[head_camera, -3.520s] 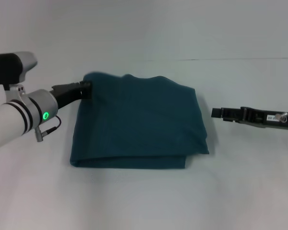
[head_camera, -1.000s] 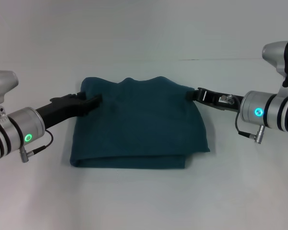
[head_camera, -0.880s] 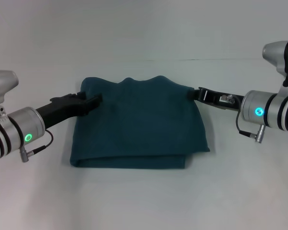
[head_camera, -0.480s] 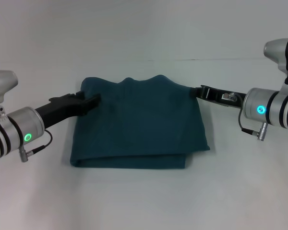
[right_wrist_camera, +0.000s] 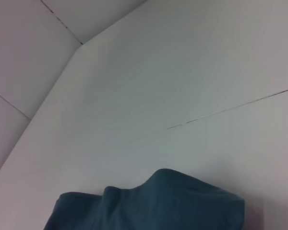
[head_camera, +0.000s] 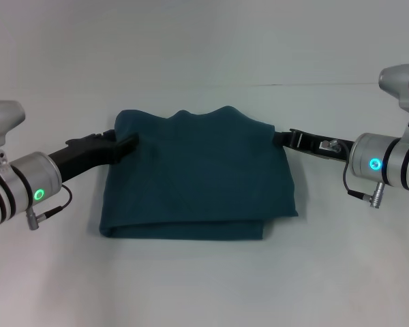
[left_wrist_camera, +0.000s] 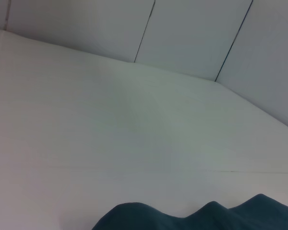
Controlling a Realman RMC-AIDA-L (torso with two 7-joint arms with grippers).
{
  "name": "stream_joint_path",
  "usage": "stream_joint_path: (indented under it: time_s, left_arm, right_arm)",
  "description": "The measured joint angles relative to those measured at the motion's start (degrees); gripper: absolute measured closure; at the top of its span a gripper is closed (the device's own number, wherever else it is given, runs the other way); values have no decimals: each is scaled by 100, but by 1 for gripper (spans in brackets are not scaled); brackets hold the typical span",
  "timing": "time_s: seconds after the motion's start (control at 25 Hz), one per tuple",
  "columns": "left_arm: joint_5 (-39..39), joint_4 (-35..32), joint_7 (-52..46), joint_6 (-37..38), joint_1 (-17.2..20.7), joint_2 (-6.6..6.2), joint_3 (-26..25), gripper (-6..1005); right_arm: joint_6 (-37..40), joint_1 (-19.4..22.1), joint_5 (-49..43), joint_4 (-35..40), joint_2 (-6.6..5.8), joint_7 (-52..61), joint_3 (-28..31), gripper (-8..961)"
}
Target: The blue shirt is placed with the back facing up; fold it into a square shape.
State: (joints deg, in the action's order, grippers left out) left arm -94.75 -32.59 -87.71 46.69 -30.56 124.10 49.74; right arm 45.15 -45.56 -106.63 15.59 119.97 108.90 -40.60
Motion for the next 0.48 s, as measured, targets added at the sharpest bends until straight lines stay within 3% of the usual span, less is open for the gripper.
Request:
stream_joint_path:
  time_s: [0.12,0.48]
  left_arm:
    - [0,0,0,-3,2,0,0,441]
    - [-2,-17,0,-15,20,0,-1,440]
  right_arm:
    - [28,9,2,23,0,-1,0,936]
    - [173,29,-7,305,-28,54,0,758]
